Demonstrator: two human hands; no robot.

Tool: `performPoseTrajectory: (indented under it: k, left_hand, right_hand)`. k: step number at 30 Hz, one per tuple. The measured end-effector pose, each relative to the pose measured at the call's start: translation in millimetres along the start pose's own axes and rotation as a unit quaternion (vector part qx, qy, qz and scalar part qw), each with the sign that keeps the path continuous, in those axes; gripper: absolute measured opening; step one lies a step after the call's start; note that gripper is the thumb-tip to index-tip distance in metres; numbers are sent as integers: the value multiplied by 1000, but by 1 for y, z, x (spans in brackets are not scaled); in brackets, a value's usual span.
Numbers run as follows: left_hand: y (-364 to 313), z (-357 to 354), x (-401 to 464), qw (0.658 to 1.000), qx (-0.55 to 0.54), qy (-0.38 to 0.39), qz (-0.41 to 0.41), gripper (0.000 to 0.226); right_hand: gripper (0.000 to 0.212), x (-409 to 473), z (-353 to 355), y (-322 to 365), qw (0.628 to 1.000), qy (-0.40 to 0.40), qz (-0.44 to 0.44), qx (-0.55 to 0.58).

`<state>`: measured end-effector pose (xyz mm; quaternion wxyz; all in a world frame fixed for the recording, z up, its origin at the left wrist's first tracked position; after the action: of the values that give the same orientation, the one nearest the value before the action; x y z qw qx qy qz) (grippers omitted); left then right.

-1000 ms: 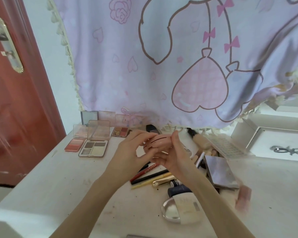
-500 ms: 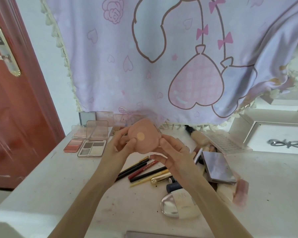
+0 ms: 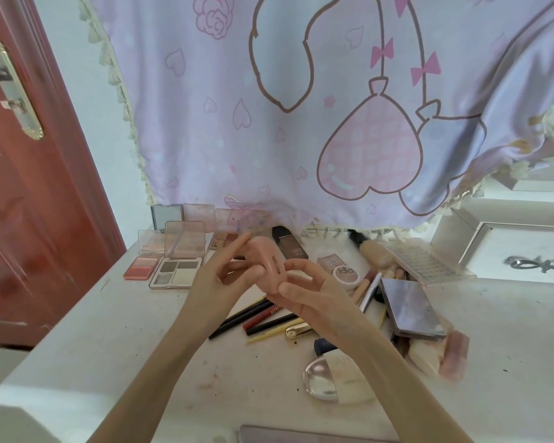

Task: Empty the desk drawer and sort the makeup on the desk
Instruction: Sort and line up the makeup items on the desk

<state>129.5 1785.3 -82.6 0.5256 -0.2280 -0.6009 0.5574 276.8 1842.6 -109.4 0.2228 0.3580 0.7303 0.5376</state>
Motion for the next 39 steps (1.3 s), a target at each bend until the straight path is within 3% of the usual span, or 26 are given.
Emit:
performPoseTrajectory:
  k: [3,5,7,10,12,16,19,21,28,35,39]
  left_hand:
    - [-2,-2,-4,1000,-3,23,8,45]
    - [-2,-1,-5,999,-10,34,20,38]
    - [1,-1,-7,998,-30,36,32,38]
    - [2,-4,-10,997,-56,11,42,36]
    - [4,-5,-12,998,-52,2,34,35]
    - [13,3,-11,998,62,29,8,44]
    - [15,9,-11,991,115,69,-6,38]
    - [15,14,-9,986,141,91,-22,36]
    - [17,27,0,961,226,157,-31,50]
    - [15,42,14,957,225,178,-33,36]
    - [17,50,28,961,198,192,-30,27]
  right_hand:
    - [33,1,3,-2,993,-18,23,-111]
    - [37,2,5,-4,991,-34,30,-124]
    - [51,3,5,-6,996,-40,24,-82]
    - [91,7,0,-11,999,-43,-3,26]
    - [98,9,-2,-14,998,-44,-4,33]
    - [83,10,0,-16,998,-49,13,-34]
    - [47,9,2,-11,992,-51,23,-114]
    - [35,10,0,-10,987,-49,28,-153]
    - [57,20,-8,-16,988,-15,9,-155]
    - [30,35,-19,-13,971,-14,3,-239]
    - [32,48,-22,-16,971,7,-10,-239]
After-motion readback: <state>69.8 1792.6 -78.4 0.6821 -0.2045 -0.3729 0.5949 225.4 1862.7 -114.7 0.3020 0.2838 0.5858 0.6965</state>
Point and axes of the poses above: each hand's wrist, its own x-axis towards the middle knuckle, its own z-axis out of the back of the hand, y = z × x, the point moved 4 cm from there along x, towards the middle knuckle, and after that the axes turned 4 degrees about -y, right-handed, at the moved point
